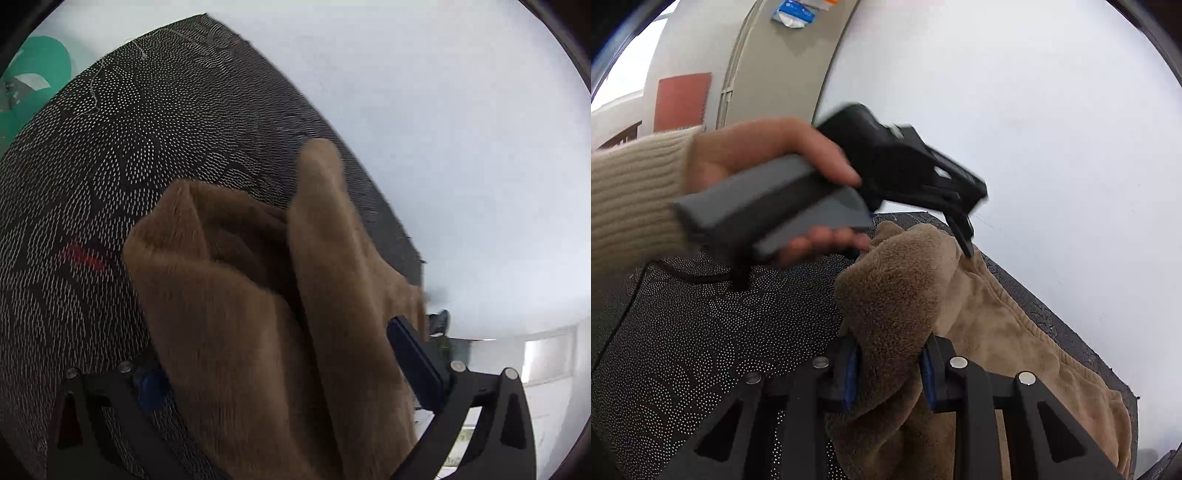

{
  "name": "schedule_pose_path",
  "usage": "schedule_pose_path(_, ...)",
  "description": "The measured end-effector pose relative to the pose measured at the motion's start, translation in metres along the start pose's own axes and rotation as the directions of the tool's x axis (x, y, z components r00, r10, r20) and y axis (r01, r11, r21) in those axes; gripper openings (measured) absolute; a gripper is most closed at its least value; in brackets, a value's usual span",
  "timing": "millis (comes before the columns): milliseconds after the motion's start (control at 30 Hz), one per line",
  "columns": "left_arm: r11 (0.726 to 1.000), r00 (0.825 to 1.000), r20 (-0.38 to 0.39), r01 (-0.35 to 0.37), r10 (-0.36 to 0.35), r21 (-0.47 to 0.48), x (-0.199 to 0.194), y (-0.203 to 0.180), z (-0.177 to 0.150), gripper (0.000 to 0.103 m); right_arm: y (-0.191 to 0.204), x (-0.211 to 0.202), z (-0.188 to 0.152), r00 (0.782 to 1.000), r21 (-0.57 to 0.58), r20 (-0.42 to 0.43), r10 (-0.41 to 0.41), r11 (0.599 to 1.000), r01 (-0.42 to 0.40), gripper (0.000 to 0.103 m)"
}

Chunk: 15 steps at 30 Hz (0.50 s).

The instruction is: Fold clothes

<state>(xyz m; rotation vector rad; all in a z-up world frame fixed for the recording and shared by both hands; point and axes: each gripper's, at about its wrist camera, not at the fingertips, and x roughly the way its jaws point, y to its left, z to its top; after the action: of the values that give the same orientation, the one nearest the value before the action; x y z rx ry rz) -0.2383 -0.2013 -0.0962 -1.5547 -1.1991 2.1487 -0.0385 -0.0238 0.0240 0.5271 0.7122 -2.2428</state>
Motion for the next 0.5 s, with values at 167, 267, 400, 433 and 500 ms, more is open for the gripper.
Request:
schedule_pose_path(167, 1.000, 0.999, -0.034, 0.005, -0.006, -0.015, 0.009, 0.002, 0.006, 0.079, 0.001, 0.004, -0.003, 1.000, -0.017, 0.003, -0.005, 1.000, 0.005, 0.029)
schedule_pose_path(267, 1.000, 0.998, -0.067, -0.020, 0.020, -0.006, 0.010, 0.004, 0.008, 0.055, 0.003, 0.008, -0.006, 1.000, -0.038, -0.005, 0.010, 0.999, -0.010, 0.064)
schedule_pose_path(400, 0.999, 0.995, -0.098, -0.033, 0.034, 0.013, 0.002, 0.007, 0.012, 0.047, 0.010, -0.002, -0.013, 0.999, -0.078, 0.049, -0.002, 0.997, 0.006, 0.089)
schedule_pose_path(433, 0.999, 0.994, -0.103, -0.030, 0.031, 0.011, -0.001, 0.008, 0.013, 0.047, 0.013, -0.003, -0.015, 0.999, -0.088, 0.052, 0.002, 0.996, 0.002, 0.089)
schedule_pose_path(500, 0.999, 0.993, -0.115, -0.029, 0.031, 0.019, -0.004, 0.008, 0.013, 0.047, 0.018, -0.004, -0.017, 0.999, -0.107, 0.049, 0.015, 0.994, -0.009, 0.089)
